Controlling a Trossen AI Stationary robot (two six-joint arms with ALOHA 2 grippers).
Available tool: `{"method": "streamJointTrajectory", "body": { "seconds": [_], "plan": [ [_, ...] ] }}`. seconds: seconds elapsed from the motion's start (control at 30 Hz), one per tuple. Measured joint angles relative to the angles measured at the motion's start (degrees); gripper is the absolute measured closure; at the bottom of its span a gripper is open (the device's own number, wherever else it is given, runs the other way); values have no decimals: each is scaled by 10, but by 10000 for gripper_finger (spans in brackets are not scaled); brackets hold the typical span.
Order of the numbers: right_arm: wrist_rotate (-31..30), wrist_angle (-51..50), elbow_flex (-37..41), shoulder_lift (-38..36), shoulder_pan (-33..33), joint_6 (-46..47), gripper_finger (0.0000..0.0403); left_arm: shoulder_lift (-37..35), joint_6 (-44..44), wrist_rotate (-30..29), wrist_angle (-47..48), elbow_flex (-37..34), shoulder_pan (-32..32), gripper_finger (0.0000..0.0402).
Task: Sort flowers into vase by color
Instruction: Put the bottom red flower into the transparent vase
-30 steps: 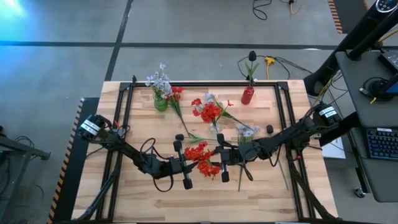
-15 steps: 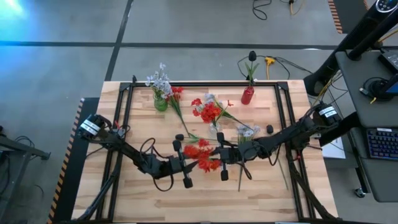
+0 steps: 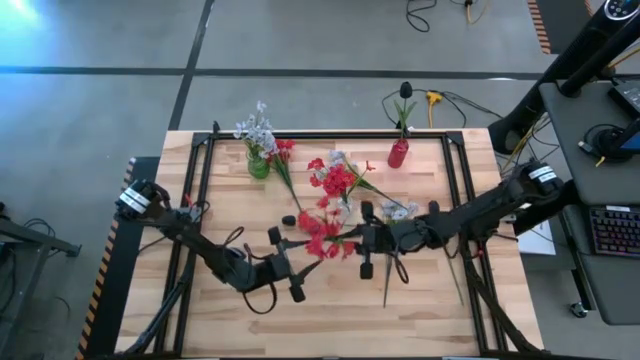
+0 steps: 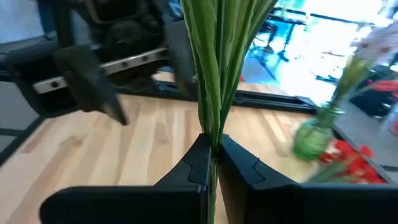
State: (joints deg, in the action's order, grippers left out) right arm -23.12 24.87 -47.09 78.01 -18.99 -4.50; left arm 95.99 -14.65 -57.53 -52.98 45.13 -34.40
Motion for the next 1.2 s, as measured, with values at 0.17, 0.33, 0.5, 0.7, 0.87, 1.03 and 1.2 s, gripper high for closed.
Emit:
{"method": "streamJointTrajectory", "body": {
  "seconds": [0.17,0.33,0.5,0.7,0.87,1.03,1.2],
  "plan": [
    [-9,-23,10,-51,12,-3,390,-39,103,39,153,-3,-4,177],
    [-10,-26,31,-91,35,-9,390,-58,160,192,213,-3,14,198],
    [-9,-23,41,-102,48,-5,390,-45,134,237,210,-3,31,220],
    [-9,-15,42,-101,48,-5,390,-53,77,241,209,-4,43,246],
    [-9,29,42,-100,59,-25,390,-89,51,242,205,-47,46,273],
    [-9,43,42,-98,83,-13,390,-146,51,241,120,-129,47,300],
    [-9,44,42,-102,89,18,390,-214,11,241,55,-201,47,323]
  ]
}}
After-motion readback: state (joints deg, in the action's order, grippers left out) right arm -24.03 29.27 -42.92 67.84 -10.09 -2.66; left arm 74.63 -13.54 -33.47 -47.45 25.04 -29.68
